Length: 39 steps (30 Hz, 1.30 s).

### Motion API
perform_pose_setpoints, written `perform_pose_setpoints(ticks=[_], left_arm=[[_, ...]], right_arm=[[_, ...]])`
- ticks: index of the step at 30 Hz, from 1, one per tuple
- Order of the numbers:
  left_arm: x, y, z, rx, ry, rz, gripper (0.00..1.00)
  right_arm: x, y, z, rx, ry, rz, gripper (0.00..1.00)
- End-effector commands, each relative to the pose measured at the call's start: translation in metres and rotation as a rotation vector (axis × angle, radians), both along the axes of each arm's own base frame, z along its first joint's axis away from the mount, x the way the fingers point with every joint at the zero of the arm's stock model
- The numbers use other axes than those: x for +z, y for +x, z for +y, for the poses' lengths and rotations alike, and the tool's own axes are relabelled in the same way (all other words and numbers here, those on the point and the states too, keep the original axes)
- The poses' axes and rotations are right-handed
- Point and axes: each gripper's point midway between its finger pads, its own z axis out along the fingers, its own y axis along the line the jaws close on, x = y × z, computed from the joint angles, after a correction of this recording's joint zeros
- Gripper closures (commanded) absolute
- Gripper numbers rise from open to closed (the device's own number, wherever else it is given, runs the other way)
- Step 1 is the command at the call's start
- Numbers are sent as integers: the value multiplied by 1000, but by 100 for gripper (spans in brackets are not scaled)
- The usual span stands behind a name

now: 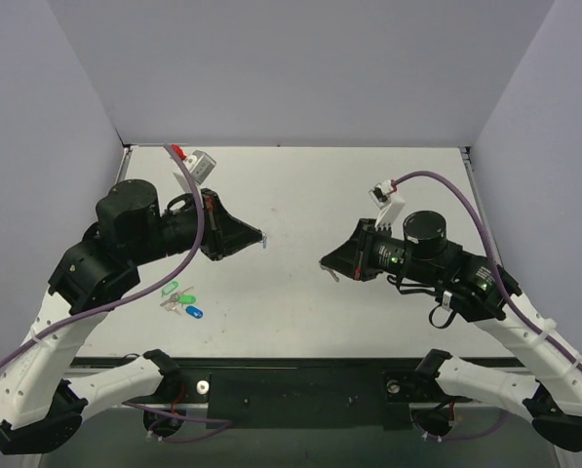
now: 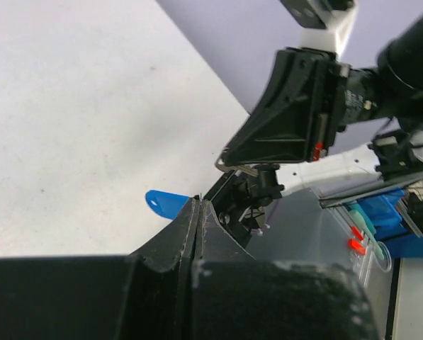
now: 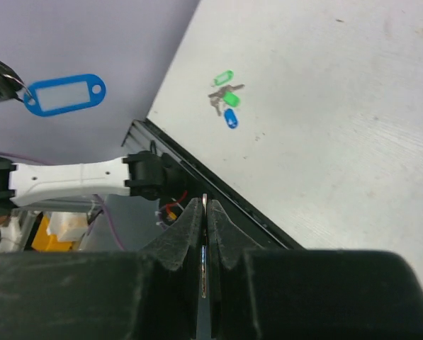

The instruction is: Remove the keys from the keyring

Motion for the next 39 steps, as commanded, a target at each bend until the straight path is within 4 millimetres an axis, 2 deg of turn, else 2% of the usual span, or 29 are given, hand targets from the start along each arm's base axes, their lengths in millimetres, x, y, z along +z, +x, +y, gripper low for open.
perform_pose_setpoints(ticks=[1,3,8,14,17,20,21,23,28,36,39], left_arm=[[-25,27,5,147,61,76,100],[-32,34,3,168,74,94,100],[-52,49,6,239,115,122,100],[-82,82,21,425,222,148,100],[-90,98,20,488,203,136,100],[-112,115,24,567,235,146,100],[-113,122,23,584,228,134,100],[-132,131,24,622,250,131,100],[-158,155,27,712,293,117,100],[-207,187,16,756,395,129,100],[-213,197,13,766,409,134,100]], right_arm=[[-36,6,-31,-115,-137,15,100],[-48,3,-39,-133,-171,37,100],[-62,0,-51,-168,-206,55,100],[-76,-2,-62,-201,-246,79,100],[-84,-3,-69,-221,-276,91,100],[-88,-4,-75,-238,-292,99,100],[-90,-4,-76,-243,-299,103,100],[-89,-6,-78,-248,-294,107,100],[-95,-12,-85,-259,-299,127,100],[-103,-20,-96,-294,-286,152,100],[-105,-22,-100,-302,-283,155,100]])
